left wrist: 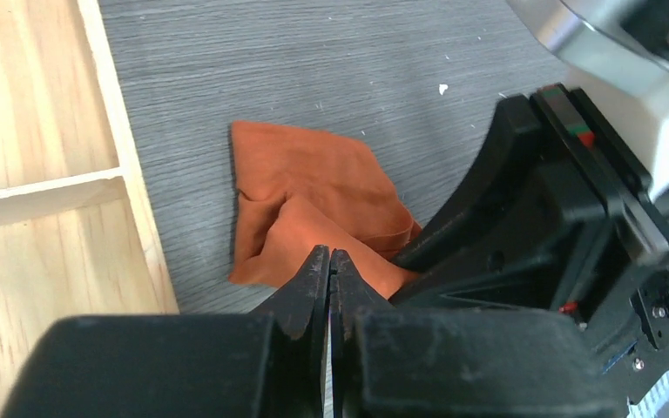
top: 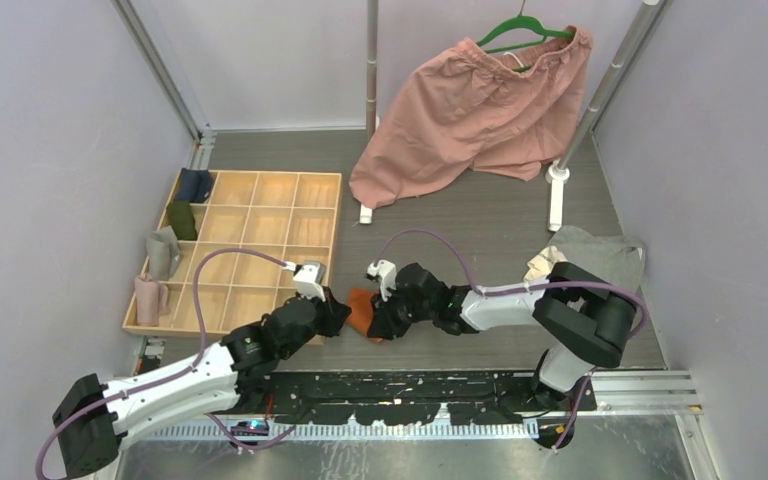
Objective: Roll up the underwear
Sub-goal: Roll the underwear to the center of the board.
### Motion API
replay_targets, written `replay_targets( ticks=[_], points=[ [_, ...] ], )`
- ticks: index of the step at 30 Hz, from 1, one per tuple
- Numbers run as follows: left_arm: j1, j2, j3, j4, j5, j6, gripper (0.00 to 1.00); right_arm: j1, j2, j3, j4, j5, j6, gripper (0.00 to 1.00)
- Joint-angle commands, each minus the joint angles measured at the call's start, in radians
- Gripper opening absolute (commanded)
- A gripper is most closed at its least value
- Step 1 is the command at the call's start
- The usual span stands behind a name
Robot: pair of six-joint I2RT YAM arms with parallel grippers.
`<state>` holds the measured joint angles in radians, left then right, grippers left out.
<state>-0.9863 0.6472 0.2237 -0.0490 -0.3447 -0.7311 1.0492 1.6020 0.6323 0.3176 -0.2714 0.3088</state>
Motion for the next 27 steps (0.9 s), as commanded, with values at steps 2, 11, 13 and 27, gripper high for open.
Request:
replay_targets(
  ticks=[2,11,13,27],
  points=[
    [0.002,0.031,0.007,0.08,0.049,0.037,0.01,-0.056,0.066,-0.024,-0.039,-0.204,0.17,0.01],
    [0.002,0.138,0.028,0.129,0.068,0.045,0.01,-0.182,0.143,-0.102,0.204,-0.351,0.417,0.01],
    [0.002,0.163,0.032,0.142,0.074,0.047,0.01,-0.205,0.164,-0.117,0.252,-0.369,0.463,0.01],
    [0.002,0.312,0.063,0.275,0.123,0.06,0.01,-0.246,0.187,-0.099,0.099,-0.318,0.485,0.08]
  ],
)
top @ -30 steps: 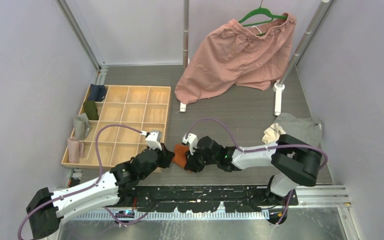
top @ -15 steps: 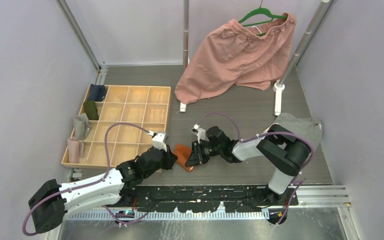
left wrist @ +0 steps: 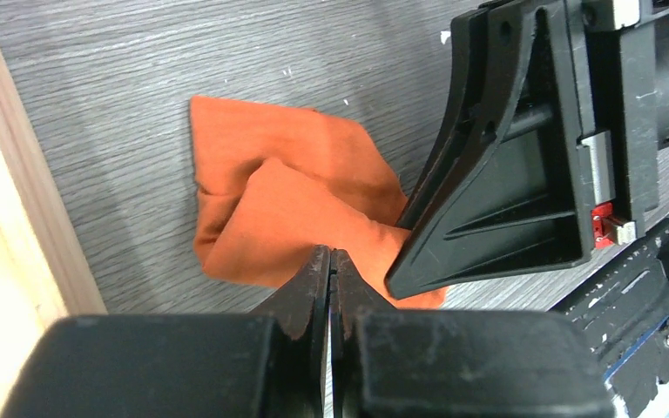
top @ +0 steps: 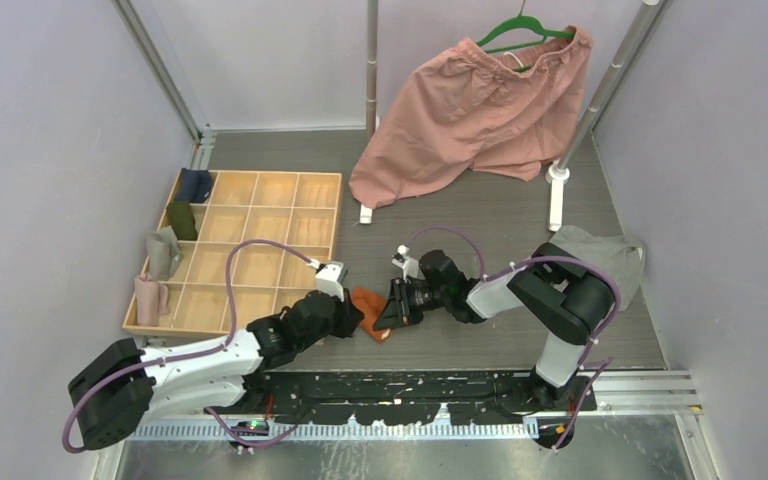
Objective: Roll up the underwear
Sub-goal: Roll the underwear to the center of the board.
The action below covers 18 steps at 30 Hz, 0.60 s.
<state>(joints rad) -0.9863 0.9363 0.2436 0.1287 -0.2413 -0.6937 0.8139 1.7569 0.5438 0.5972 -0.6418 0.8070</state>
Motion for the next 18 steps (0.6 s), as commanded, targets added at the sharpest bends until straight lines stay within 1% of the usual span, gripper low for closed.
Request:
replay_targets(
  ticks=[1,7,14,18],
  points=[
    [0.002,0.033,0.045,0.103,0.02,0.023,0.01,-0.014,0.031,-0.01,-0.186,0.054,-0.015,0.08],
    [0.002,0.099,0.043,0.133,0.029,0.018,0.01,-0.02,0.024,-0.005,-0.216,0.059,-0.024,0.12],
    [0.002,0.198,0.054,0.093,0.009,-0.012,0.01,-0.022,-0.01,0.013,-0.273,0.071,-0.054,0.26],
    [0.002,0.232,0.035,0.113,0.014,-0.032,0.01,-0.021,-0.087,0.048,-0.413,0.13,-0.124,0.37]
  ],
)
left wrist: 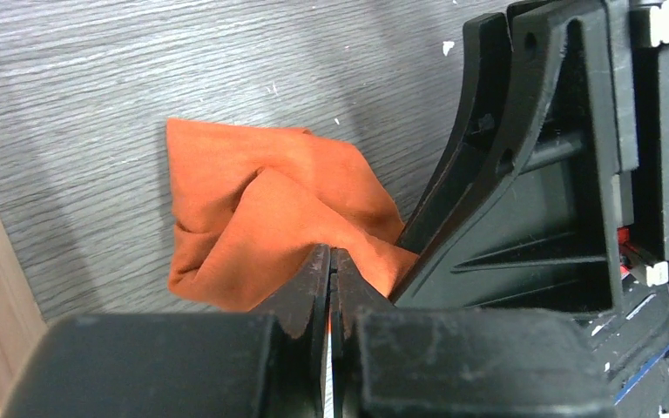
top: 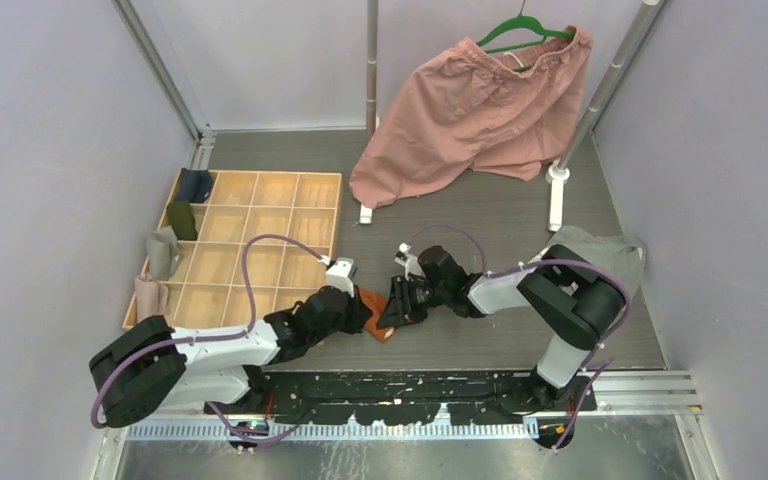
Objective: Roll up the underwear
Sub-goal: Roll the underwear to the center of the board.
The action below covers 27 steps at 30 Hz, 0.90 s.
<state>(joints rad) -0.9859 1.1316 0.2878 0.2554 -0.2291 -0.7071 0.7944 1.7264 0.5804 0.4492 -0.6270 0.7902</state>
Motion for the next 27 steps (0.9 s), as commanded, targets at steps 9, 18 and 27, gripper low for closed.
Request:
replay_targets(
  ticks=[9,18,27],
  points=[
    [0.003,0.05,-0.016,-0.03,-0.011,-0.033,0.01,0.0,-0.323,0.068,-0.566,0.312,-0.293,0.48],
    [0.002,0.093,-0.008,-0.005,-0.013,-0.043,0.01,0.191,-0.454,0.08,-0.575,0.611,-0.612,0.55],
    [0.002,0.104,0.001,-0.003,-0.014,-0.043,0.01,0.4,-0.415,0.052,-0.349,0.801,-1.008,0.55]
  ],
)
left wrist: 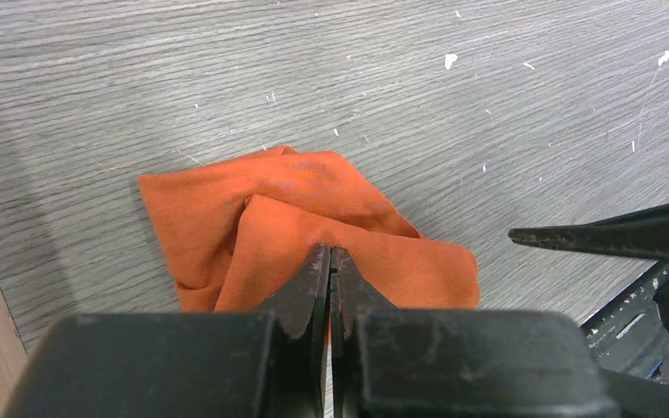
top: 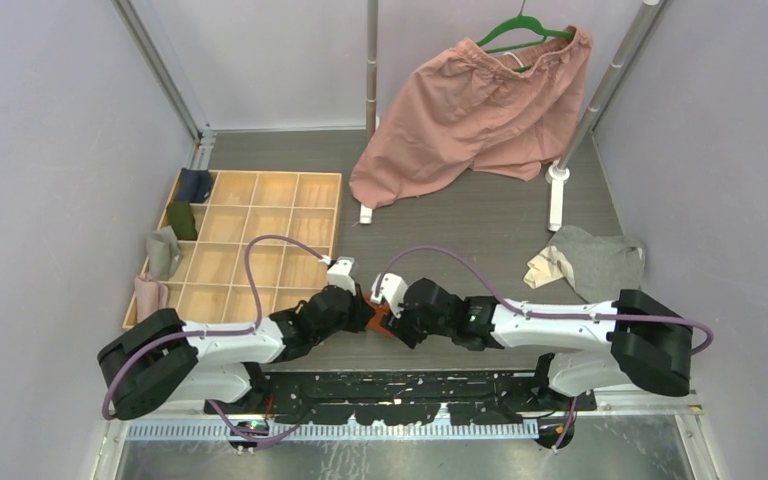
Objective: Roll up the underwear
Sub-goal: Roll the underwear to the center of the board.
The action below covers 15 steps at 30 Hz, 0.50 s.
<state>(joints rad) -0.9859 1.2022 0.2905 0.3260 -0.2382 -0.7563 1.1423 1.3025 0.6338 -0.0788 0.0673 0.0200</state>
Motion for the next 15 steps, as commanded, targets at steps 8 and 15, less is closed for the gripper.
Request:
replay_targets(
  ticks=[8,15],
  points=[
    [0.003,0.056,0.006,-0.061,0.005,0.003,0.01,0.117,0.142,0.053,0.18,0.139,-0.327,0.6],
    [0.003,0.063,0.006,-0.056,0.007,0.003,0.01,0.16,0.244,0.063,0.2,0.248,-0.344,0.59]
  ],
)
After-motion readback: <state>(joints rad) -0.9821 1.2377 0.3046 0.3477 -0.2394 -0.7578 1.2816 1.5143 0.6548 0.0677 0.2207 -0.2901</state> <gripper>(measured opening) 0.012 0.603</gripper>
